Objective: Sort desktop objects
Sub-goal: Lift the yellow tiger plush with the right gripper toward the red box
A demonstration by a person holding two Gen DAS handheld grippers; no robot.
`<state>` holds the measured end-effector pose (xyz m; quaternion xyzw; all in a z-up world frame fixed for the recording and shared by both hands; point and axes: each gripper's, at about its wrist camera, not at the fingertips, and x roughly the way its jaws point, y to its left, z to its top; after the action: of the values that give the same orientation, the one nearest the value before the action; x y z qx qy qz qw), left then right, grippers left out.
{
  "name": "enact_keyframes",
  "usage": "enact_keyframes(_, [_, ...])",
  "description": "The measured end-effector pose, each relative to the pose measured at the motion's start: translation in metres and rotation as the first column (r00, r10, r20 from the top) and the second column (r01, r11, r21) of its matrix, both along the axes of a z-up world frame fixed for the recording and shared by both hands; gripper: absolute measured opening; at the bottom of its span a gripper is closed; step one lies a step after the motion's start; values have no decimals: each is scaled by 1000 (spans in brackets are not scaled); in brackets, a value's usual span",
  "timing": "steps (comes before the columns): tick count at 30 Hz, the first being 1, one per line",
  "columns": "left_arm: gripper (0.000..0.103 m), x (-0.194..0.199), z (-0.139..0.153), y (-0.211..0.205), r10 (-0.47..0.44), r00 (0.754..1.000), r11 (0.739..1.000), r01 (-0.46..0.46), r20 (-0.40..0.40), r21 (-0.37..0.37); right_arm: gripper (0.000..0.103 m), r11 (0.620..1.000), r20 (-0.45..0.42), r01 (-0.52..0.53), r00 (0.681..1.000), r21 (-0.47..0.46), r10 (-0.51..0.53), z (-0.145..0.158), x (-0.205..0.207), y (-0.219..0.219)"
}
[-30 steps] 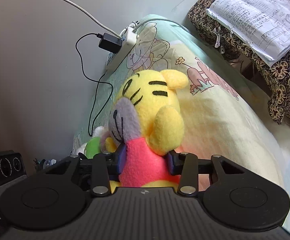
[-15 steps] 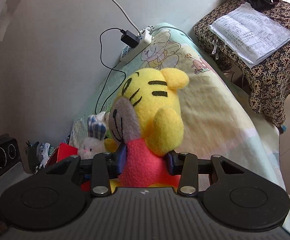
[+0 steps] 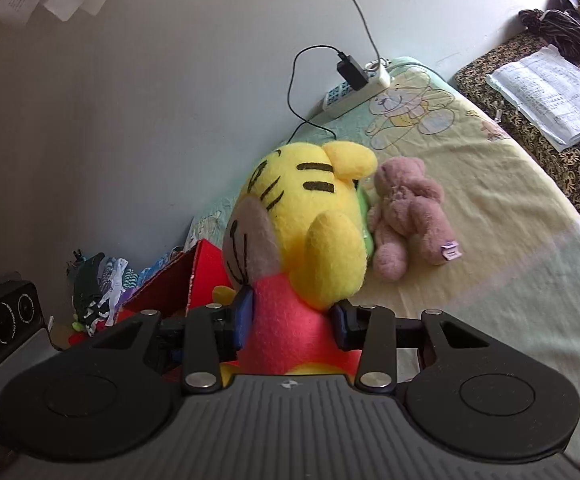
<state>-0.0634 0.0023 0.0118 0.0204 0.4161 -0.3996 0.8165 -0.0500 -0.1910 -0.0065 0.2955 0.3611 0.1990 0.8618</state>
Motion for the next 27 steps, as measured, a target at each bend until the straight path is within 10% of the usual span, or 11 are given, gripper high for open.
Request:
enact_keyframes(19, [96,-7,33,184,201,970,979,-192,135,-73,41,995,138,-50,989,-91,62,35,9,179])
enact_keyframes(27, [94,7,12,219,182,976,977,-165,118,-137,40,958,119,-18,991,-286,54,28,27,229])
